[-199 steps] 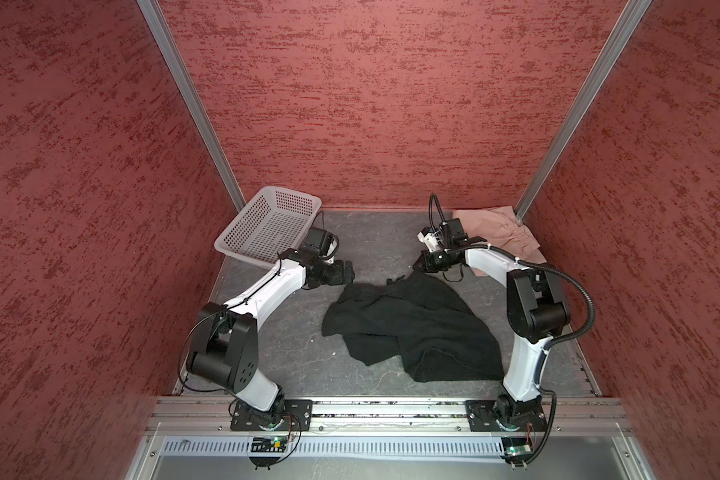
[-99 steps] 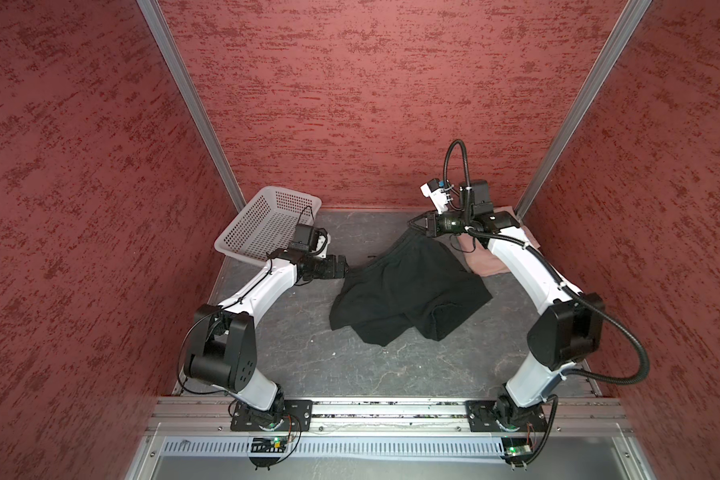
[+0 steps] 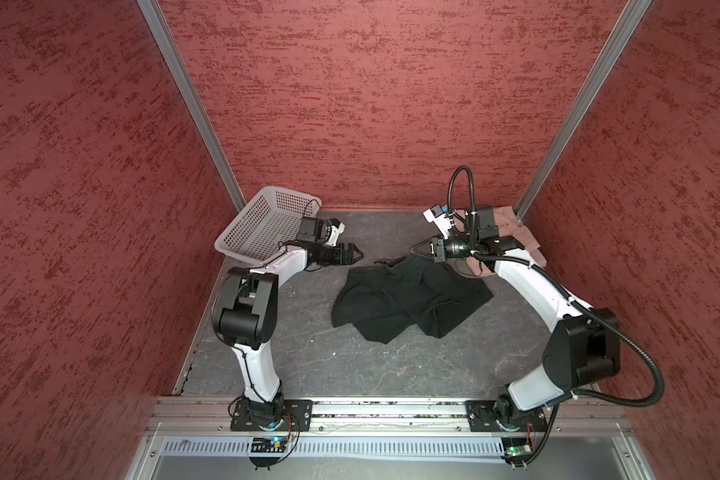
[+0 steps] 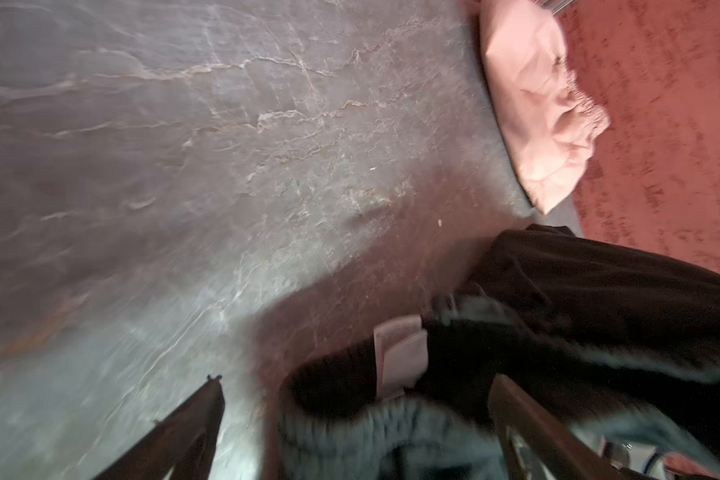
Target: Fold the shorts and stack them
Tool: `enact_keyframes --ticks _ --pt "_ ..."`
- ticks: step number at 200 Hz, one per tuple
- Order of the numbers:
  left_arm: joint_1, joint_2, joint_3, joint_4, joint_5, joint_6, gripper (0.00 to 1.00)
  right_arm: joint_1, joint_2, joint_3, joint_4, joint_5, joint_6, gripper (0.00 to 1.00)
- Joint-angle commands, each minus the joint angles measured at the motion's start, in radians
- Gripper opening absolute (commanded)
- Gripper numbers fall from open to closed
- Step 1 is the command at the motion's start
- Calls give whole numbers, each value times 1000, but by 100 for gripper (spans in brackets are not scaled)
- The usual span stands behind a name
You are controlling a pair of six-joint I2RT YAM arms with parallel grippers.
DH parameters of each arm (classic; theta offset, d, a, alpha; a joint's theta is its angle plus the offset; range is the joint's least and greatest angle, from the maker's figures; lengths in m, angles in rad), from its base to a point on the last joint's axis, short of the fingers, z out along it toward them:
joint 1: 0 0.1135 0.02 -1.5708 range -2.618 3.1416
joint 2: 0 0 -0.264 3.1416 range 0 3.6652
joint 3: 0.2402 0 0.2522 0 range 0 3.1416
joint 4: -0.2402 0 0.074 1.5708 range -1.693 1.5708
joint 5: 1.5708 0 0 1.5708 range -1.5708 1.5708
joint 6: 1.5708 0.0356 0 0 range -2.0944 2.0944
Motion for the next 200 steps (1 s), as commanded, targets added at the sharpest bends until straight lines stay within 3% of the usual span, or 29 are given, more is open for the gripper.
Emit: enact_keyframes --ticks 1,30,51,83,100,131,134,138,140,143,144,147,171,200 --pt "-71 33 82 -130 -100 39 100 -5 -57 -4 77 -22 -4 0" --pt "-117 49 77 -103 -67 40 97 -8 -61 -18 65 3 -12 0" --pt "-138 75 107 -168 -91 30 86 -10 -65 -25 50 33 -23 0" --pt "-145 105 131 -302 -153 29 45 -17 -87 -39 59 74 -23 0" --pt "-145 83 137 -336 -178 28 0 -23 -94 -45 64 89 -22 0" --pt "-136 -44 159 -355 -263 39 1 -37 -96 -63 69 114 -21 0" --pt "-133 -62 164 -357 -271 43 8 -39 -95 -66 70 115 -19 0" --pt "-129 -84 166 -357 -282 47 29 -42 -95 -70 73 114 -17 0" --pt "-127 -95 164 -355 -290 49 45 -43 -108 -72 75 113 -16 0" --pt "-124 -112 160 -349 -300 49 84 -46 -120 -76 78 112 -15 0" --pt "-123 -119 158 -346 -304 49 93 -46 -121 -77 79 111 -13 0" --pt "-119 -136 154 -339 -311 49 100 -48 -123 -81 82 109 -11 0" --pt "-46 -218 46 -240 -265 67 99 -54 -119 -106 122 71 15 0" --pt "26 -189 -90 -143 -169 60 99 -53 -107 -129 181 25 58 0"
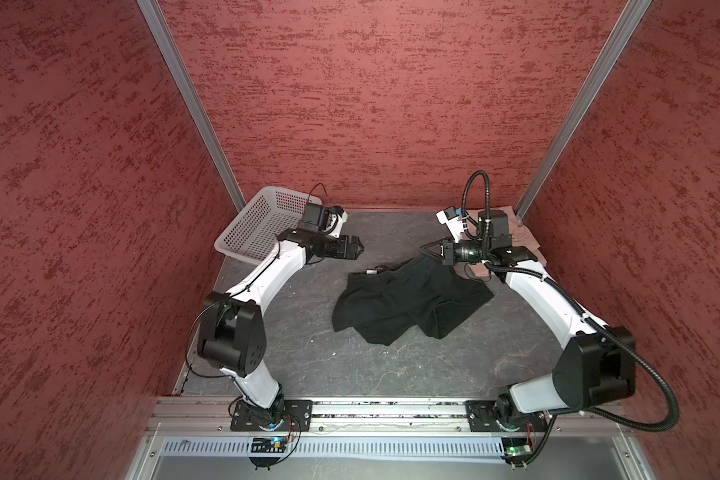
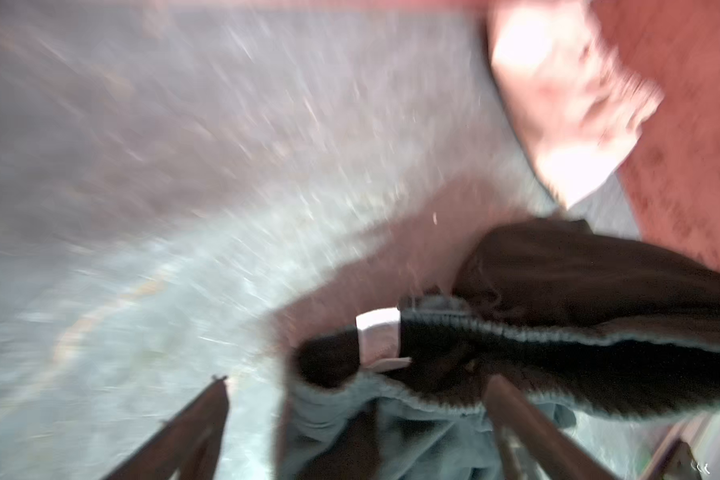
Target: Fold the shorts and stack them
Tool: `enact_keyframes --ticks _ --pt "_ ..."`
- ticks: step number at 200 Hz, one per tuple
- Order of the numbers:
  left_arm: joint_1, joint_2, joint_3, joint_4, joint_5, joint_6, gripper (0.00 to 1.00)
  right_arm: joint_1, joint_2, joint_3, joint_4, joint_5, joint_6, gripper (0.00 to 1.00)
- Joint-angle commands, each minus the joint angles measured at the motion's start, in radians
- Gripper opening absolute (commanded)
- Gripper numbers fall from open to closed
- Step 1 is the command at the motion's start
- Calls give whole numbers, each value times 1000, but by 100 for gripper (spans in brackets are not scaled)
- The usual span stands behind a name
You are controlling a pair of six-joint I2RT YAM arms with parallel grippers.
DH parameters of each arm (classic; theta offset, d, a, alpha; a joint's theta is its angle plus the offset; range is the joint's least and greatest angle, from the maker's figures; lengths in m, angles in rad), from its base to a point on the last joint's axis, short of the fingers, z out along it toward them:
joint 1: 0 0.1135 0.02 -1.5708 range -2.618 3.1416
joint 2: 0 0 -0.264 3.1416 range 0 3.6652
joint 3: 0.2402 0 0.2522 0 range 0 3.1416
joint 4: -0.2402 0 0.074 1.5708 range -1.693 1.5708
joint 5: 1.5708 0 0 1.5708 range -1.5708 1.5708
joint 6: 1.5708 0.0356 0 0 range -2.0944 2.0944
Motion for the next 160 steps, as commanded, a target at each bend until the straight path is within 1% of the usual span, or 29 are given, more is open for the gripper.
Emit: enact_keyframes --ticks 1,18,41,58,72,83,96,114,122,144,160 --pt "42 72 -119 71 59 16 99 -3 -13 -12 83 -57 25 0" --pt "43 71 -201 163 113 30 99 -3 -15 -20 85 -59 27 0" --pt "43 78 -268 292 182 27 99 -3 -16 -29 83 -64 28 0" --pt "42 113 -267 328 235 31 99 -3 -19 -33 87 -66 31 0" --pt "28 139 -256 335 251 38 100 -4 -23 -38 91 -62 35 0" --pt "15 152 -252 339 252 44 99 -5 -28 -41 94 -60 37 0" --pt "6 163 -247 339 250 48 92 -4 -30 -45 94 -54 38 0" --pt "2 180 -238 331 255 52 73 -4 -25 -48 94 -54 42 0" --pt "0 190 -230 321 263 56 67 -3 -25 -49 94 -52 41 0" --pt "-10 199 -221 278 245 73 66 -5 -29 -51 91 -45 42 0" --pt "-10 191 -230 264 234 79 71 -4 -33 -48 91 -42 41 0"
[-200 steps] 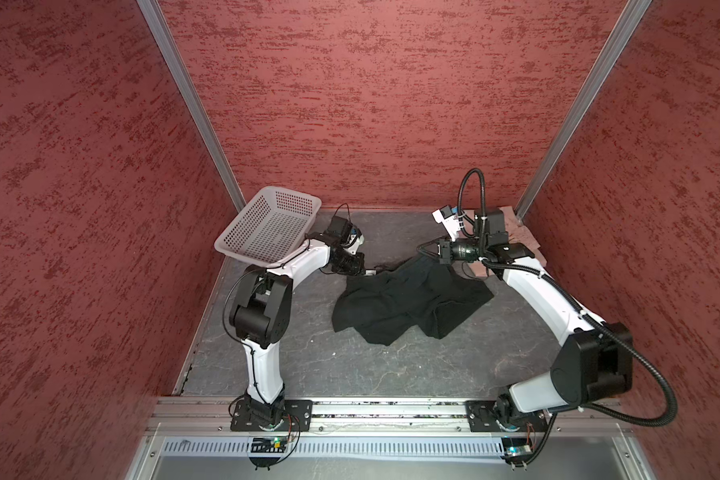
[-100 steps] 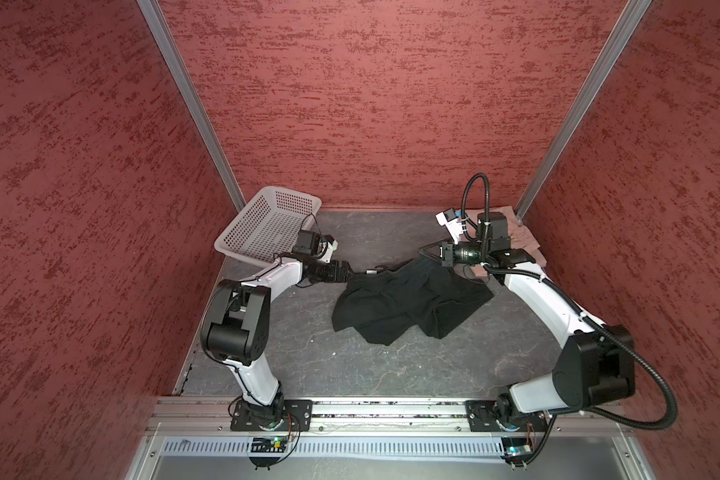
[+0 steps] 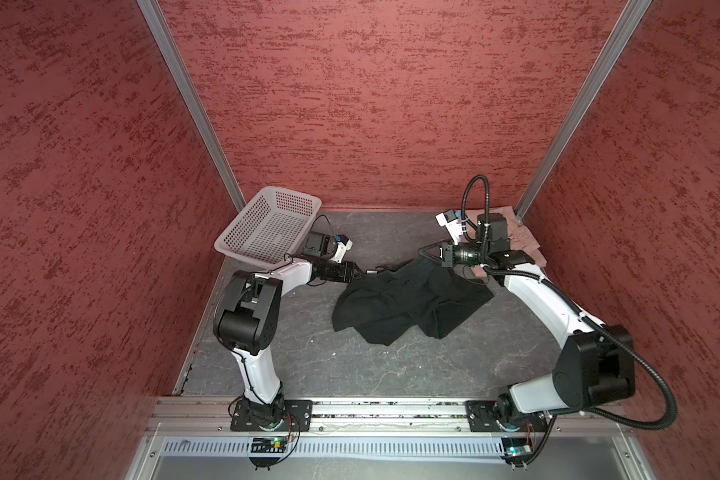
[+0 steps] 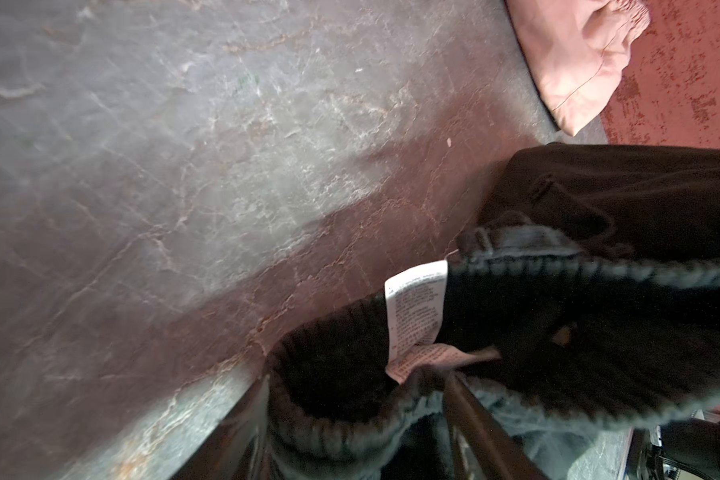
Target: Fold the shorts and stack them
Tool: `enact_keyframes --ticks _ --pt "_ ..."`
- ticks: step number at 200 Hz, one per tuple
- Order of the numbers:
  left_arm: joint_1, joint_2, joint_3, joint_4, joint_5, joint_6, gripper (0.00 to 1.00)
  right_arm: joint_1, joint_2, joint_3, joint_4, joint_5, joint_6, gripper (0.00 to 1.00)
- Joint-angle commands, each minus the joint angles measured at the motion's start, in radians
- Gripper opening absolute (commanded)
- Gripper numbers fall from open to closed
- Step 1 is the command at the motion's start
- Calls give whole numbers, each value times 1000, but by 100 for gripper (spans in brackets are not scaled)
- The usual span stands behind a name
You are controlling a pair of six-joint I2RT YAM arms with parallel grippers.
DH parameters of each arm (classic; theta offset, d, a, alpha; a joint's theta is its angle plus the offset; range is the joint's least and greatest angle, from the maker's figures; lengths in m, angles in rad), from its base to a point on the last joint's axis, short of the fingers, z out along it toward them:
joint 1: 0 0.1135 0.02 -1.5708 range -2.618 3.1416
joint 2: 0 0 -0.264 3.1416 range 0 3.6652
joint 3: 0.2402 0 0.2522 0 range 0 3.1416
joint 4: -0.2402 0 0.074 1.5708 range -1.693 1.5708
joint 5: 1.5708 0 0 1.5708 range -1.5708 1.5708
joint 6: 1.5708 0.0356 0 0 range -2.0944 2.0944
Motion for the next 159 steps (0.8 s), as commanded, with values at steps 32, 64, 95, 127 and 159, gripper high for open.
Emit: enact_keyframes --ticks 32,64,95,127,159 --pt "-3 4 9 -52 -3 23 74 -4 -23 -4 35 -10 -4 0" --pt "-6 8 -12 -56 -26 21 76 -5 -28 -14 46 -7 1 0" --pt "-6 8 -2 -33 5 9 46 -5 -18 -13 54 -2 7 0" --pt "-16 -19 55 -51 1 13 0 -5 -15 6 16 70 -6 0" --pt "-20 -119 130 -142 -78 54 0 -6 -39 54 -58 193 -69 0"
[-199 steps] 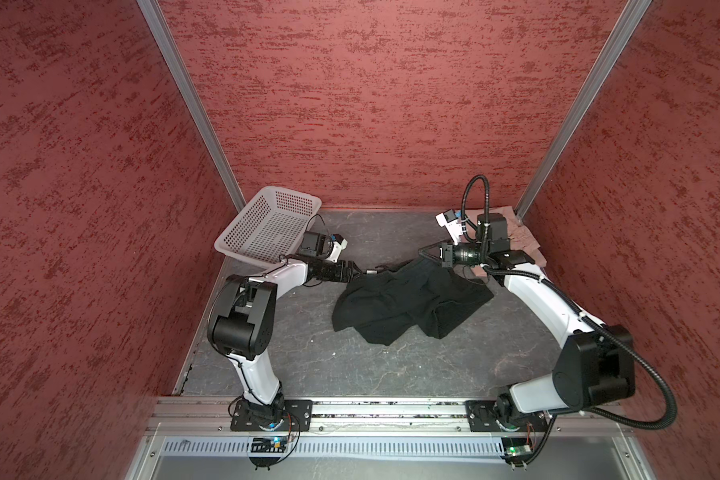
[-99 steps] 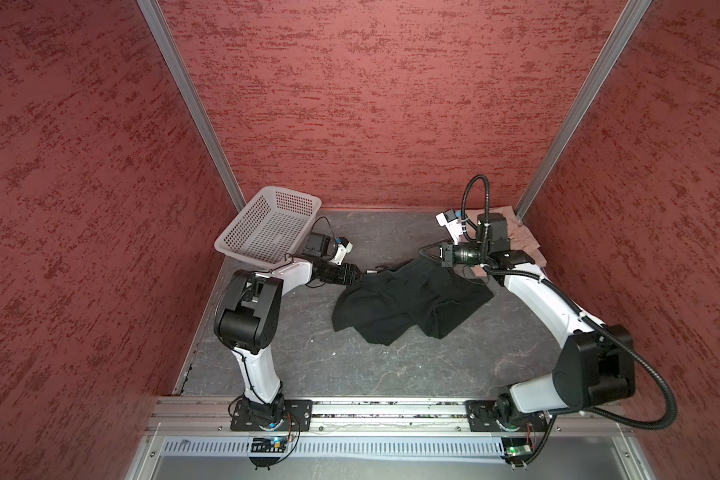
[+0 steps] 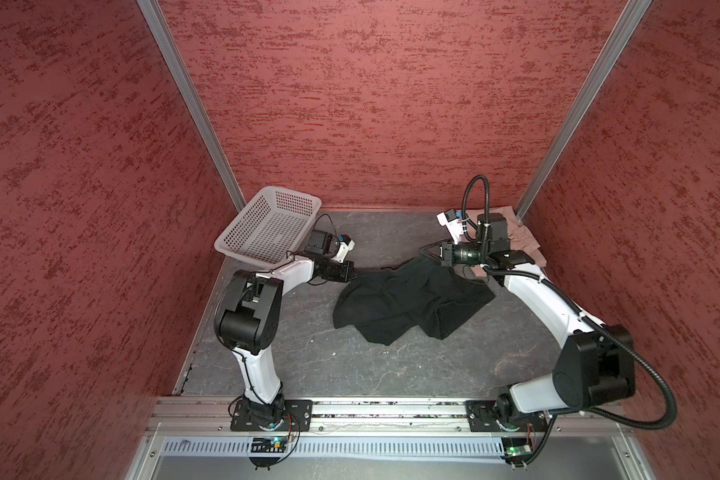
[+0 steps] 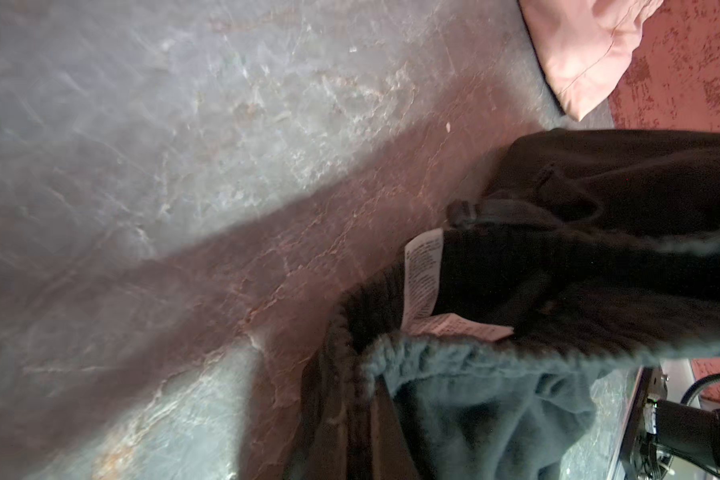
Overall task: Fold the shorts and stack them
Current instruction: 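Lift the sweatpants by the waistband with both grippers, stretching it taut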
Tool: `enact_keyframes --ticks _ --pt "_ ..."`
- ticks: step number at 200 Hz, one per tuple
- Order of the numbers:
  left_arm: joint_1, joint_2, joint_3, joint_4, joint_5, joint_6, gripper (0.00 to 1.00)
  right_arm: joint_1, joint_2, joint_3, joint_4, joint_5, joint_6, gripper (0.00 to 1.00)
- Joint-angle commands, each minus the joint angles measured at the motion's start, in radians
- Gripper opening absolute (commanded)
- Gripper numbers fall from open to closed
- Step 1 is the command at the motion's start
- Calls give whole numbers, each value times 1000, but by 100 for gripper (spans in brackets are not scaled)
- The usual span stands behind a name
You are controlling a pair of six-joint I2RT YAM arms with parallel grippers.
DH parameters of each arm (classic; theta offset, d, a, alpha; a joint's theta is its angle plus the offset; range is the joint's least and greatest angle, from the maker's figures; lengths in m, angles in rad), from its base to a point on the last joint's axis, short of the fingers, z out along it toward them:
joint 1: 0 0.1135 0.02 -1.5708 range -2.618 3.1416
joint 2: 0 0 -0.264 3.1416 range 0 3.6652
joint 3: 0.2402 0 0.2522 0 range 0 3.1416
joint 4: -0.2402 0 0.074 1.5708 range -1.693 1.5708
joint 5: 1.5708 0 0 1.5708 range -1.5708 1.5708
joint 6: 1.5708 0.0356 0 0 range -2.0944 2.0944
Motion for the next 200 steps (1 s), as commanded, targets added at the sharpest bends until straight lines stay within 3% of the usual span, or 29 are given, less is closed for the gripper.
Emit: enact_keyframes --ticks 1,56,108,154,200 --pt "-5 -111 69 -56 -57 42 0 -5 -39 55 -46 109 -66 0" --pt "-37 -407 235 -262 -250 148 0 -20 -110 201 -132 179 -135 0" --pt "-82 -634 400 -443 -386 232 0 -25 -293 267 -169 258 -135 0" --pt "-117 -703 682 -699 -453 270 0 -26 -452 400 -270 346 -138 0" --pt "-179 -685 911 -929 -563 226 0 -26 -496 514 -376 454 -131 0"
